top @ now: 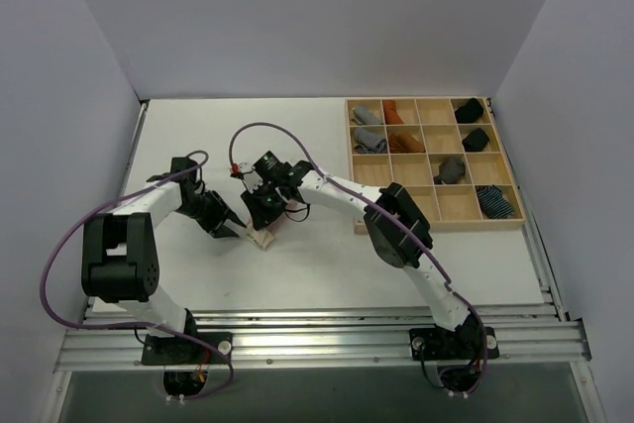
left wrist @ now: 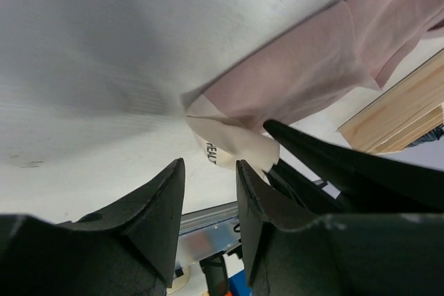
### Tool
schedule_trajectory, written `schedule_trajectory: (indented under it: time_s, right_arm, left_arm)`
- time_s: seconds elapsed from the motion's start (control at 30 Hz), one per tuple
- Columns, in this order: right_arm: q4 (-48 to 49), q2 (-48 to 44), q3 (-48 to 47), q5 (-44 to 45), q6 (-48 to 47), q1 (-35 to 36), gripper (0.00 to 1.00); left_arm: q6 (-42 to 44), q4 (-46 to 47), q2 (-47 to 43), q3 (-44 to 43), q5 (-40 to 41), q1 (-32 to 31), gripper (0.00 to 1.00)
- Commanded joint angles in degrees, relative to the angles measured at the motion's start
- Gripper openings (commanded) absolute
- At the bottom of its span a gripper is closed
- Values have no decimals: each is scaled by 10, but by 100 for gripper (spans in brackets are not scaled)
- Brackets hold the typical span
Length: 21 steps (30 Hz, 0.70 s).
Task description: Roll the underwear
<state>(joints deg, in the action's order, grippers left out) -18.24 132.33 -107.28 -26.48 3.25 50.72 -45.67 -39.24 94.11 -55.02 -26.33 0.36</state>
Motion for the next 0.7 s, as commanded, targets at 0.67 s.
schedule_trajectory:
  time_s: [0.67]
  right_arm:
    - [21, 21, 6, -16, 37, -11, 18]
  left_arm:
    - [-15, 36, 20, -39, 36, -80, 29]
